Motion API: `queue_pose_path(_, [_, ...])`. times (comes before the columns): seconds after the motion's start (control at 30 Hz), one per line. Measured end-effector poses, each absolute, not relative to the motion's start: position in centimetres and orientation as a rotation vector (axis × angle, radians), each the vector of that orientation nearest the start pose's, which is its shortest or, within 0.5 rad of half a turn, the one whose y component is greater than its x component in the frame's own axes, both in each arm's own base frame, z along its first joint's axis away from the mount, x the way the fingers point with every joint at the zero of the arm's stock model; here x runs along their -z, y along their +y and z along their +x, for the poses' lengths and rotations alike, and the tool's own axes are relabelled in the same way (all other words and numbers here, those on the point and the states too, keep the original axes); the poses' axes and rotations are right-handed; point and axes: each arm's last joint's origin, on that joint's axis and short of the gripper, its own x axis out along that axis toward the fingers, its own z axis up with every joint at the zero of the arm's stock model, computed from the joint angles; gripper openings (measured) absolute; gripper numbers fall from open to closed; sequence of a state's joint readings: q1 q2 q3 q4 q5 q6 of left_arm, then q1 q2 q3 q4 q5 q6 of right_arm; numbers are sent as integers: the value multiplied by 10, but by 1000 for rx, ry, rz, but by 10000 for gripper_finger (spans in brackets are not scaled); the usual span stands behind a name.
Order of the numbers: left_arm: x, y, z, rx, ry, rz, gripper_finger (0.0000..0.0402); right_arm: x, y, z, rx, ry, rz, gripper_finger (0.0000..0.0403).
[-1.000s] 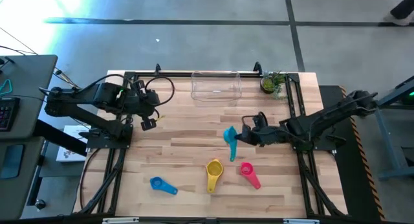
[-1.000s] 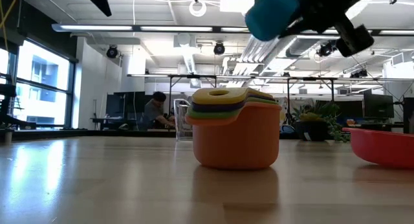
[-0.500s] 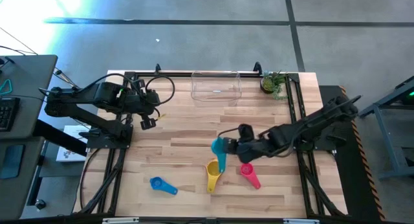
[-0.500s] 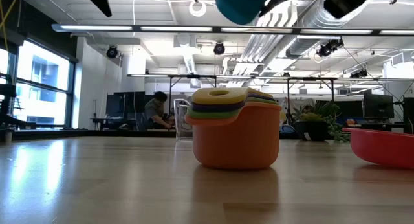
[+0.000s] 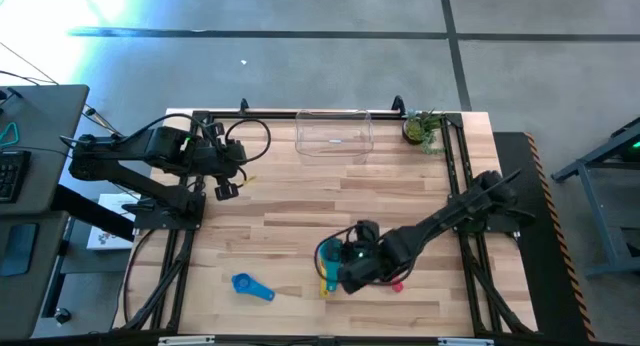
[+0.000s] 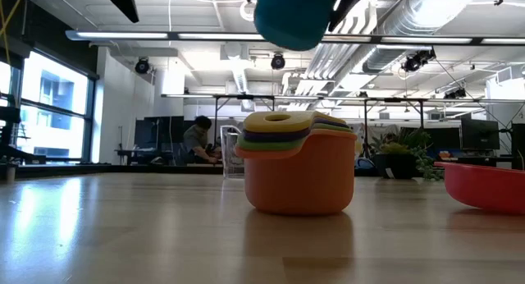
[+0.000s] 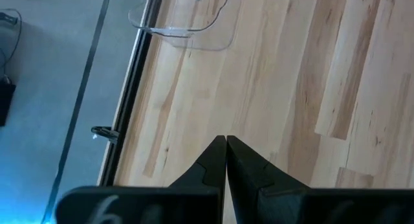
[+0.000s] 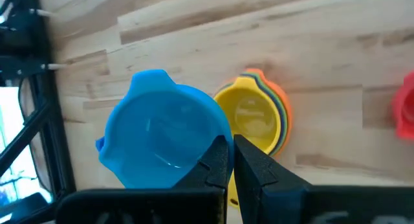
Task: Nest measuring cups in basket
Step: Stack the light blue measuring cup on top of the yellow measuring cup
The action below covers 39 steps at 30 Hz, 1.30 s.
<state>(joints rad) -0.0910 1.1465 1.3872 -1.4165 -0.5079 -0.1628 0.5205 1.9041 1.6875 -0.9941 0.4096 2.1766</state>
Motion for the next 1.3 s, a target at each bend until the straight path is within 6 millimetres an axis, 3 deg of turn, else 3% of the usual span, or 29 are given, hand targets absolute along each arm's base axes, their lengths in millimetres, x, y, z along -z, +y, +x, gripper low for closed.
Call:
queue_pose_path(0.43, [-375, -1, 171, -450, 1101, 218, 3, -238, 206, 369, 1068, 673, 1414, 0])
queue_pose_path(0.97, [-375, -1, 171, -441, 1105, 231, 3, -234, 189, 374, 1154, 751, 1440, 0])
queue_pose_path(1.3, [-375, -2, 171, -436, 1106, 239, 3, -223, 191, 379, 1171, 801, 1458, 0])
